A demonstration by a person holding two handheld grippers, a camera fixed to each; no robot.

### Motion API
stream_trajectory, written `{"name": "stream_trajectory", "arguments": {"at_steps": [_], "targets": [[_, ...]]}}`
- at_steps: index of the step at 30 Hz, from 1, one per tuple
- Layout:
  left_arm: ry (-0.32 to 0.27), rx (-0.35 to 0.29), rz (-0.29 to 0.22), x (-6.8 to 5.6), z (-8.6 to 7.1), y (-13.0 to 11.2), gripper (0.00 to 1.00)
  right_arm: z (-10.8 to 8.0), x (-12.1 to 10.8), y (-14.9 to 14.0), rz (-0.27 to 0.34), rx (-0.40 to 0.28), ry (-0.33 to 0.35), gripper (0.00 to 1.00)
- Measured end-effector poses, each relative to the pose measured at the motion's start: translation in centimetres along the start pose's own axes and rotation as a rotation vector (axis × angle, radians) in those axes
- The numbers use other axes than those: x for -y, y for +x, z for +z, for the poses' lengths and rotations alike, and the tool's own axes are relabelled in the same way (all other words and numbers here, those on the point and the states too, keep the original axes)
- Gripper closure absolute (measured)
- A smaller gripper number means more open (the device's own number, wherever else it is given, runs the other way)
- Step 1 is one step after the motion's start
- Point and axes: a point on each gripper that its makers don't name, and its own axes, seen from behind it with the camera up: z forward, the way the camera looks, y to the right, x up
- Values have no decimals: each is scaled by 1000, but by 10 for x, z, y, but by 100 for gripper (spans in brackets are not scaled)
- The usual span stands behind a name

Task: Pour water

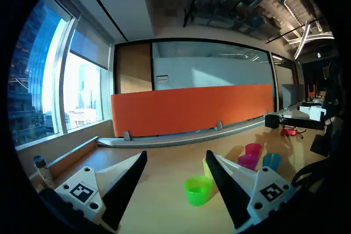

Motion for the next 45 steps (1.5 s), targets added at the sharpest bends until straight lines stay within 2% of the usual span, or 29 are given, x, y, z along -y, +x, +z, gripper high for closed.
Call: {"name": "stream_trajectory", "arguments": {"at_steps": [6,12,24,45], "targets": [[23,-14,-1,3,0,3,1,-3,-11,6,35,-25,-46,0],[52,-14,9,10,1,0,1,-3,-12,-4,27,-4,-51,0],[83,-13,27,12,12,-5,1,-6,-6,-14,8,1,-48,0],[134,-13,35,21,25,-42,1,-12,-7,-20,13,20,-51,0]]}}
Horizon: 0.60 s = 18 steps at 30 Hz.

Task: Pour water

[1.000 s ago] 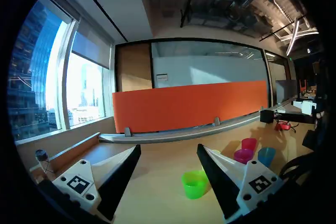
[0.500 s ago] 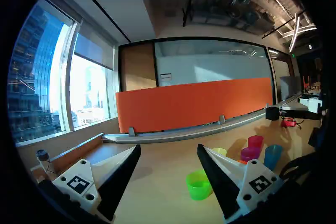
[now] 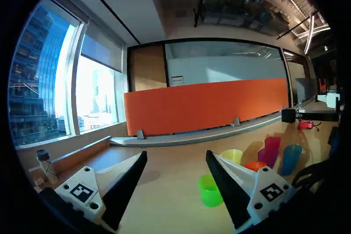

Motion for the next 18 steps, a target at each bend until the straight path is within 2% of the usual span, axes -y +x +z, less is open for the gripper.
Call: {"name": "stream_trajectory", "arguments": {"at_steps": [18], "targets": [[2,25,-48,14,3,-39,1,0,2,1,-5,7,-14,0]]}}
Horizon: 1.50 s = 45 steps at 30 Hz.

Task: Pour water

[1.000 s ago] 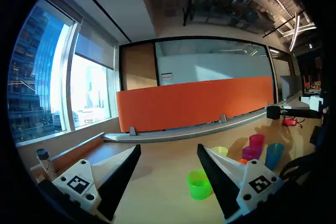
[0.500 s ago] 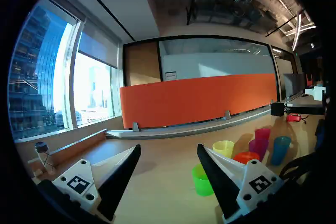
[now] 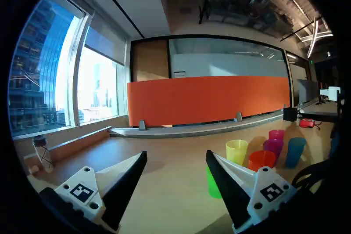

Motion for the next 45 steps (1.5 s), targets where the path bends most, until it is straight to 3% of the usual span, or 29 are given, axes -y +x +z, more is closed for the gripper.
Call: {"name": "stream_trajectory", "arguments": {"at_steps": [18,45], "targets": [[-6,9,-56,8,2,-13,1,2,15,14,-16,-16,16,0],[-12,25,-54,8,7,-18,1,0,17,19,-19,-39,24,0]]}}
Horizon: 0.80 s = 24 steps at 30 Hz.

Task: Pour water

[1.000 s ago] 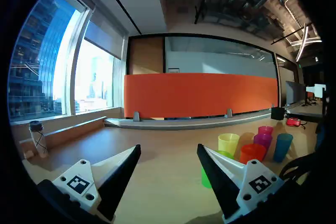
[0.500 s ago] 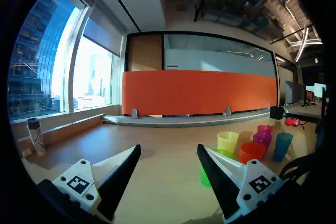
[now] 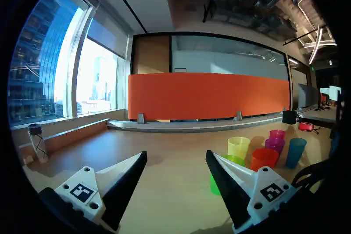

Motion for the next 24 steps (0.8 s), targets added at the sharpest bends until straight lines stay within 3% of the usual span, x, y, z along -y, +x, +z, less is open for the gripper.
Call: {"name": "stream_trajectory", "arguments": {"at_steps": [15,24], "targets": [[0,1,3,0,-1,1,1,0,-3,-13,14,-13,30,0],[0,1,3,-1,-1,2,0,9,-8,-24,32,-29,26,0]]}}
